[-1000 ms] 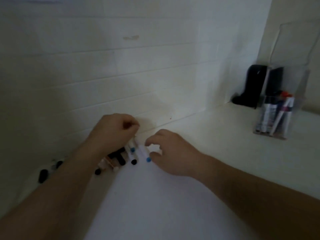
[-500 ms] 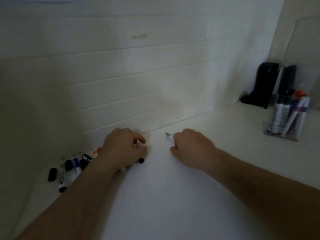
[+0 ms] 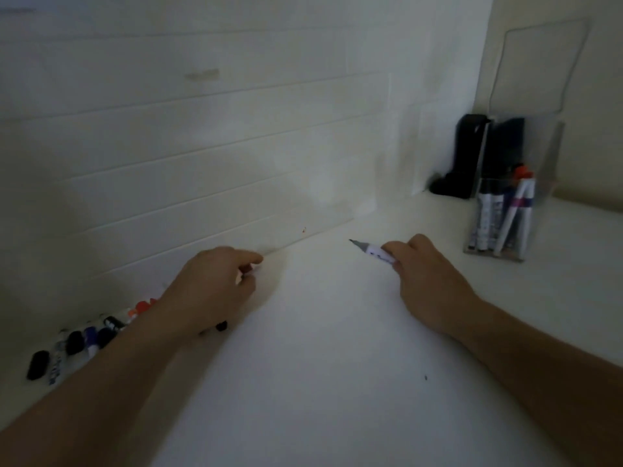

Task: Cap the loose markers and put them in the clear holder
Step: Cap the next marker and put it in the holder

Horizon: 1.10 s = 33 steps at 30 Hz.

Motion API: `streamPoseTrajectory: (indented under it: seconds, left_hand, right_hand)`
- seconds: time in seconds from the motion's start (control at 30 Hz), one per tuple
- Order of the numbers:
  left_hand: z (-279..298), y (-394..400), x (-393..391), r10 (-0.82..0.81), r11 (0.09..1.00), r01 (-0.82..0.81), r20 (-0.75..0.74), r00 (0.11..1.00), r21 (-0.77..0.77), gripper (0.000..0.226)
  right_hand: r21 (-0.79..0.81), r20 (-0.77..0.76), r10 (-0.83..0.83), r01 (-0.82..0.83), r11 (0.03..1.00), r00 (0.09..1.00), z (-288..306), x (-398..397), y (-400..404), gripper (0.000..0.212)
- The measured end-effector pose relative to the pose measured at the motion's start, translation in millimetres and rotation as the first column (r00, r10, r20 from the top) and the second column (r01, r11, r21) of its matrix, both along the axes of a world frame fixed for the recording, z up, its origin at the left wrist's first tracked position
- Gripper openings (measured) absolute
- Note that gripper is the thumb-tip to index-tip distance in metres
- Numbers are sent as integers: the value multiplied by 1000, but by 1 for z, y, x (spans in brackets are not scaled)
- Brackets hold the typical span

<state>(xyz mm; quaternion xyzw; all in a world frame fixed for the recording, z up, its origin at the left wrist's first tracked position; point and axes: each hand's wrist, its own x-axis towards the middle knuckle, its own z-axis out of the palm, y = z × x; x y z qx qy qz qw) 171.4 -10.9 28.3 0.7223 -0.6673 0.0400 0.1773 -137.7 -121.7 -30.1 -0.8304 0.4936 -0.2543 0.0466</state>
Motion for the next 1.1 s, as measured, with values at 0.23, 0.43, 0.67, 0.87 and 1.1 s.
streamPoseTrajectory:
  seconds: [0.23, 0.43, 0.67, 0.87, 1.1]
  left_hand:
    - [2, -45, -88, -195, 978, 124, -521, 831, -169, 6]
    - [-37, -53, -108, -153, 982, 27, -714, 683, -185, 4]
    - [-39, -50, -105, -124, 986, 7, -703, 700, -167, 9]
    - [-40, -49, -106, -155, 983, 53, -633, 759, -177, 17]
    - [-43, -51, -113, -264, 956, 208, -291, 919, -209, 23]
  right_hand:
    - [136, 350, -34, -14, 991, 936, 14, -7, -4, 14]
    - [56, 327, 47, -69, 996, 944, 4, -13, -9, 17]
    - [108, 194, 54, -76, 991, 979, -10, -9, -17, 60]
    - [130, 160, 27, -48, 990, 987, -7, -7, -9, 63]
    - [73, 34, 45, -48, 996, 998, 0, -4, 1, 40]
